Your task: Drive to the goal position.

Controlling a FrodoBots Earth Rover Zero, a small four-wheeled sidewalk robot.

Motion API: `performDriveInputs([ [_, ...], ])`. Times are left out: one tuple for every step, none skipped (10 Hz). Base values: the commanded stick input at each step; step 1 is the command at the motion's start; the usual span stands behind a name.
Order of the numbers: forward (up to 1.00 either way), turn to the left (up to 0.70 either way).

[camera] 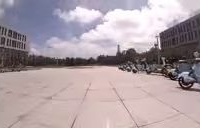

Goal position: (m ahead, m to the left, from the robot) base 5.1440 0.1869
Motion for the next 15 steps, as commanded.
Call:
performDriveInputs([
  [1.0,0.0],
  [1.0,0.0],
  [1.0,0.0],
  [1.0,0.0],
  [1.0,0.0],
  [1.0,0.0],
  [1.0,0.0],
  [1.0,0.0],
  [1.0,0.0],
  [1.0,0.0],
  [1.0,0.0],
  [1.0,0.0],
  [1.0,0.0],
  [1.0,0.0],
  [1.0,0.0],
])
